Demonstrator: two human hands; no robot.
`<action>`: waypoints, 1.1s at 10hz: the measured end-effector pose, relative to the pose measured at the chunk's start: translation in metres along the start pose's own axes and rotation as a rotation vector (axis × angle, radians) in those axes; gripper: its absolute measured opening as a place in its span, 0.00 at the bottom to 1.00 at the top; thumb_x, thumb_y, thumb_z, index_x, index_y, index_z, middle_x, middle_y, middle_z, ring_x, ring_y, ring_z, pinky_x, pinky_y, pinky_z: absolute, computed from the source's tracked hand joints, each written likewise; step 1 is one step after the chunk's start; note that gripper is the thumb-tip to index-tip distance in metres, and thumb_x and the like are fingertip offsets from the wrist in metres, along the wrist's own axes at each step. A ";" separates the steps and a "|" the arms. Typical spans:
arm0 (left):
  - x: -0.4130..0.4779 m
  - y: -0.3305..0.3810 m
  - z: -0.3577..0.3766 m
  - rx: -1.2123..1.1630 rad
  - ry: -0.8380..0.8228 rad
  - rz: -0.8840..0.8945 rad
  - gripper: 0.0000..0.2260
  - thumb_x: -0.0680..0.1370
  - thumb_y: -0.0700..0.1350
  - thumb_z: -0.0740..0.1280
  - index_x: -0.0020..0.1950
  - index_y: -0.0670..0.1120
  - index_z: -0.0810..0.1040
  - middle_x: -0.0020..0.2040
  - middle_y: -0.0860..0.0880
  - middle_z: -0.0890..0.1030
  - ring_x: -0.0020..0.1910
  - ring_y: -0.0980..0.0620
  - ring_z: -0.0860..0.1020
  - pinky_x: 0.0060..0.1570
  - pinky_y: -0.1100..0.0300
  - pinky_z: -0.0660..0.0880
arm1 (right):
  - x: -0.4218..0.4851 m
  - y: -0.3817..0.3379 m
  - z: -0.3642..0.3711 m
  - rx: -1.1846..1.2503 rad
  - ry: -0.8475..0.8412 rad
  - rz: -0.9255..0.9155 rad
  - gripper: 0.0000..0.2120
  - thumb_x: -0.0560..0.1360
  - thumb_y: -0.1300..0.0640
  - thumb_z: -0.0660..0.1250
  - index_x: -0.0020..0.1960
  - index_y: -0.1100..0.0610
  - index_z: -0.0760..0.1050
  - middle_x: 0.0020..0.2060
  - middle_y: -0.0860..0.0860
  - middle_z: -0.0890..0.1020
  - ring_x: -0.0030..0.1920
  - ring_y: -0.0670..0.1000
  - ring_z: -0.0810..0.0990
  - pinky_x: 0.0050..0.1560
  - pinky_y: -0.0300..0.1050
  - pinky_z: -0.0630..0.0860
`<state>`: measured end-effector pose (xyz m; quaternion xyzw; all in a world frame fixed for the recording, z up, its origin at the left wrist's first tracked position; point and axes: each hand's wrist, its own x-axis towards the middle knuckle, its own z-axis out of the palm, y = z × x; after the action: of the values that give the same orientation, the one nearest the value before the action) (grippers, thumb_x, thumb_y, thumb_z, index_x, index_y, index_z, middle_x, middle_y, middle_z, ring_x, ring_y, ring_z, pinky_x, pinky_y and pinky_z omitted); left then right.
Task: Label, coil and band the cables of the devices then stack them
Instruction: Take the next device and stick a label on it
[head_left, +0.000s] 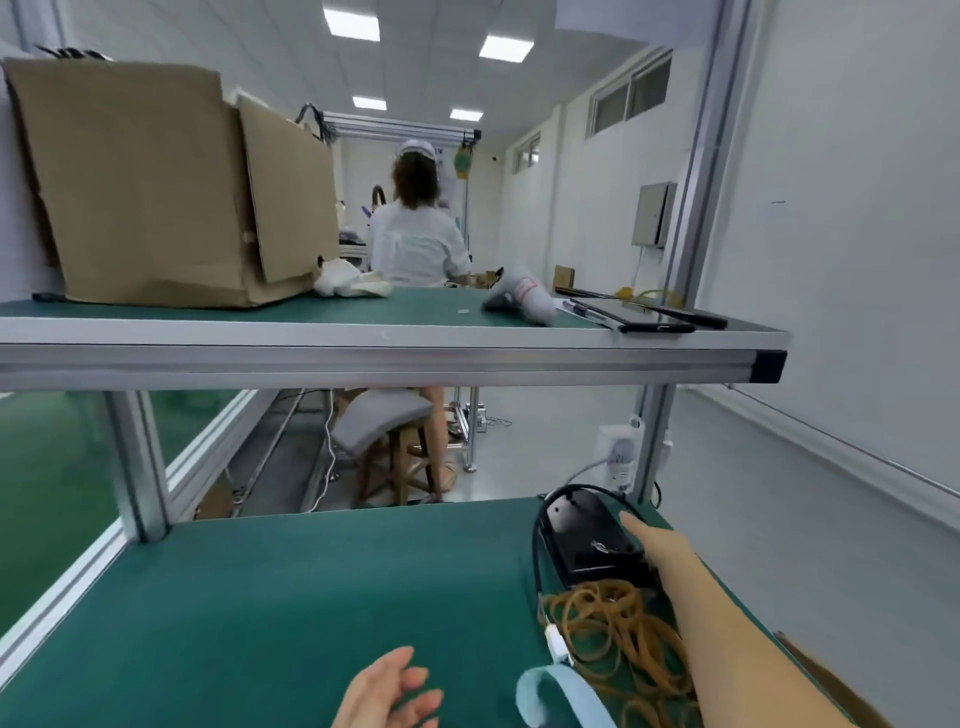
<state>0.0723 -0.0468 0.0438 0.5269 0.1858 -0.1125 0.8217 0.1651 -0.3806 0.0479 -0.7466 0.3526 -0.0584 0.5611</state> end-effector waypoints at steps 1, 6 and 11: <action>0.001 -0.004 -0.009 0.003 -0.017 0.039 0.08 0.82 0.39 0.61 0.48 0.35 0.75 0.41 0.38 0.75 0.38 0.40 0.76 0.37 0.50 0.71 | 0.003 -0.011 0.007 -0.047 -0.095 0.132 0.35 0.74 0.46 0.70 0.72 0.64 0.64 0.70 0.63 0.68 0.68 0.62 0.70 0.69 0.56 0.67; 0.000 -0.006 -0.019 -0.051 -0.038 0.011 0.08 0.82 0.42 0.61 0.48 0.39 0.77 0.43 0.40 0.76 0.39 0.40 0.77 0.38 0.50 0.72 | 0.018 -0.021 0.031 -0.414 -0.131 0.100 0.39 0.68 0.40 0.73 0.70 0.62 0.69 0.66 0.60 0.74 0.64 0.60 0.74 0.65 0.53 0.72; 0.002 0.001 -0.027 -0.125 -0.056 -0.042 0.08 0.82 0.43 0.61 0.49 0.42 0.77 0.44 0.41 0.76 0.41 0.42 0.75 0.40 0.52 0.71 | 0.006 -0.029 0.035 0.009 -0.213 0.229 0.17 0.69 0.54 0.75 0.51 0.63 0.75 0.43 0.60 0.80 0.40 0.59 0.79 0.42 0.50 0.75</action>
<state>0.0698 -0.0224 0.0334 0.4672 0.1804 -0.1327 0.8553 0.1994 -0.3524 0.0584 -0.7010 0.3735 0.0837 0.6017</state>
